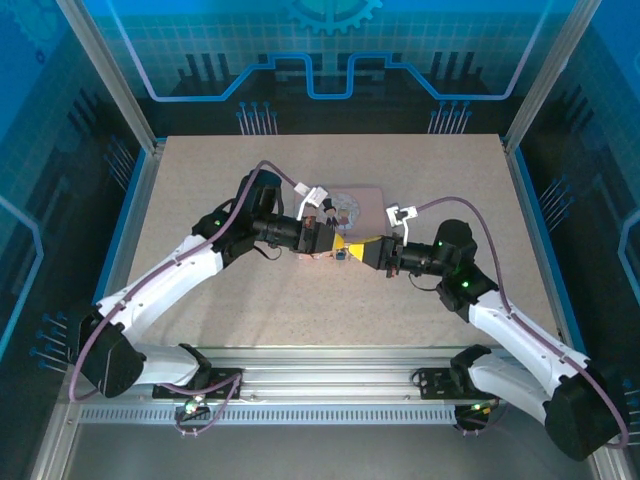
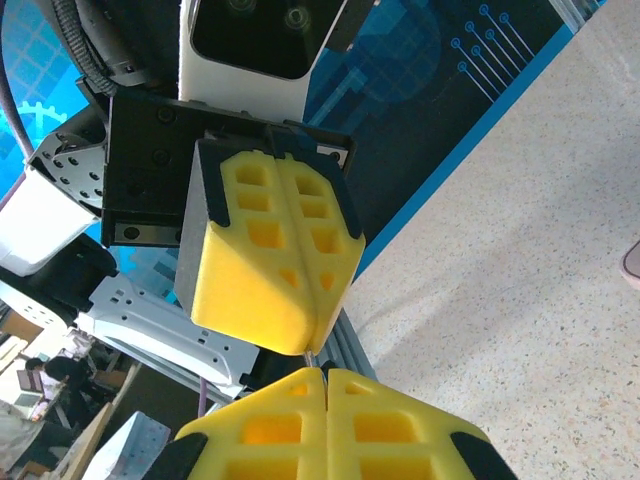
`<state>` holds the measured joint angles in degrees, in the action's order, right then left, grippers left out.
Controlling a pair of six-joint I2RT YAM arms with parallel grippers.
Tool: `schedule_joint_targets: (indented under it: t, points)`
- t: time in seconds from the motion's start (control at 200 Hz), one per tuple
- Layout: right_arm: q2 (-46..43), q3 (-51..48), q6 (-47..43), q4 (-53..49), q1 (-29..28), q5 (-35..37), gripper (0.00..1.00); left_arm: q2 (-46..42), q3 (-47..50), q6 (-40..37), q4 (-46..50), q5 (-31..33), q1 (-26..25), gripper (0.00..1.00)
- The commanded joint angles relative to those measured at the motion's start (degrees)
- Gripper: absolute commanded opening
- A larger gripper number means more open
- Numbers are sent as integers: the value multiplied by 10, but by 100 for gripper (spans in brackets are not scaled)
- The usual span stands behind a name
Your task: Unlock the padlock with the key
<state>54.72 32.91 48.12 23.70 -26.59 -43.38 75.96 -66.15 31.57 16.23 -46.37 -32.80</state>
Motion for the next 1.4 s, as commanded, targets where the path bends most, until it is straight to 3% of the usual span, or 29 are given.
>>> schedule_joint_targets:
  t: [0.0, 0.205, 0.245, 0.31, 0.4, 0.475, 0.645, 0.806, 1.096, 1.251, 1.396]
  points:
    - [-8, 15, -22, -4, -18, -1, 0, -10, 8, 8, -24, -16, -6, 0]
    - [-7, 10, -21, -6, -17, 16, 0, -10, 4, 3, -18, -9, -10, 1]
    - [-9, 11, -24, -15, -16, 22, 0, -14, 4, 0, -12, 5, -10, 17]
    - [-16, 13, -33, -35, -12, 33, 0, -21, 7, 0, -9, 24, -7, 32]
    - [-37, 13, -44, -66, 3, 56, 0, -39, 20, 0, -4, 83, 0, 72]
    - [-56, 17, -62, -123, 19, 81, 0, -59, 41, 0, -6, 129, 3, 98]
    - [-79, 39, -112, -232, 62, 132, 0, -86, 95, 17, -34, 175, 5, 99]
    - [-44, 107, -187, -347, 68, 229, 0, -107, 170, 29, -88, 227, -9, 99]
    - [133, 249, -268, -395, 72, 321, 0, -79, 333, 48, -305, 373, -79, 99]
    - [237, 327, -292, -393, 75, 346, 0, -2, 370, 53, -441, 387, -92, 99]
    - [337, 418, -314, -412, 76, 369, 0, 70, 362, 42, -498, 409, -99, 99]
